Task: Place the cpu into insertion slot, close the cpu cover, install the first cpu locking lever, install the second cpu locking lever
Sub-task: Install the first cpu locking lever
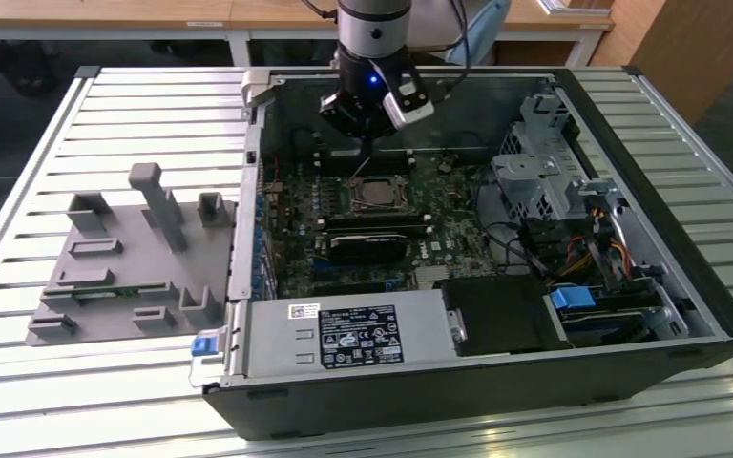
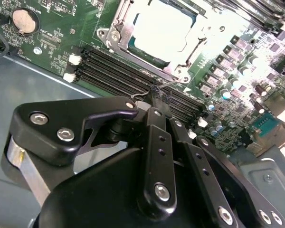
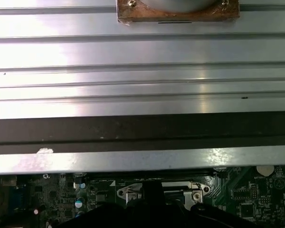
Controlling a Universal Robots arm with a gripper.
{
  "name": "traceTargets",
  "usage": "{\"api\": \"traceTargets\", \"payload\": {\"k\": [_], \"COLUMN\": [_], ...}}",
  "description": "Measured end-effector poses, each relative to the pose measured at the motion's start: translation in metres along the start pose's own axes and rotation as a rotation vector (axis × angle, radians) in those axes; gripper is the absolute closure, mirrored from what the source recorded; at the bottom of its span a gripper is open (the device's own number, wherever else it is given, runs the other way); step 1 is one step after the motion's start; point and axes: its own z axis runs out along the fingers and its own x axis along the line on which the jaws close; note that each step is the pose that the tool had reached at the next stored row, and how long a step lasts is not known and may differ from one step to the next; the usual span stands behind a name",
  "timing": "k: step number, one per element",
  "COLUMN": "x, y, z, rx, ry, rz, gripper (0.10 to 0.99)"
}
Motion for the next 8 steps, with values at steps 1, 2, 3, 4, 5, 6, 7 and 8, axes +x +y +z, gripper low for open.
{"api": "traceTargets", "payload": {"k": [1,2,3,4,5,6,7,8], "x": [-0.0012,-0.0022,-0.0032,-0.0041,-0.0050,-0.0060,-0.0070,-0.0080], "y": [0.0000,0.0000,0.0000,0.0000,0.0000,0.0000,0.0000,0.0000], "z": [0.0007,0.0013,0.0019,0.0025,0.0030,0.0035,0.0041,0.0048], "rx": [0.000,0.000,0.000,0.000,0.000,0.000,0.000,0.000], "ry": [0.0000,0.0000,0.0000,0.0000,0.0000,0.0001,0.0000,0.0000], "rz": [0.000,0.000,0.000,0.000,0.000,-0.001,-0.001,-0.001], "gripper": [0.980,0.980,0.980,0.980,0.980,0.980,0.980,0.980]}}
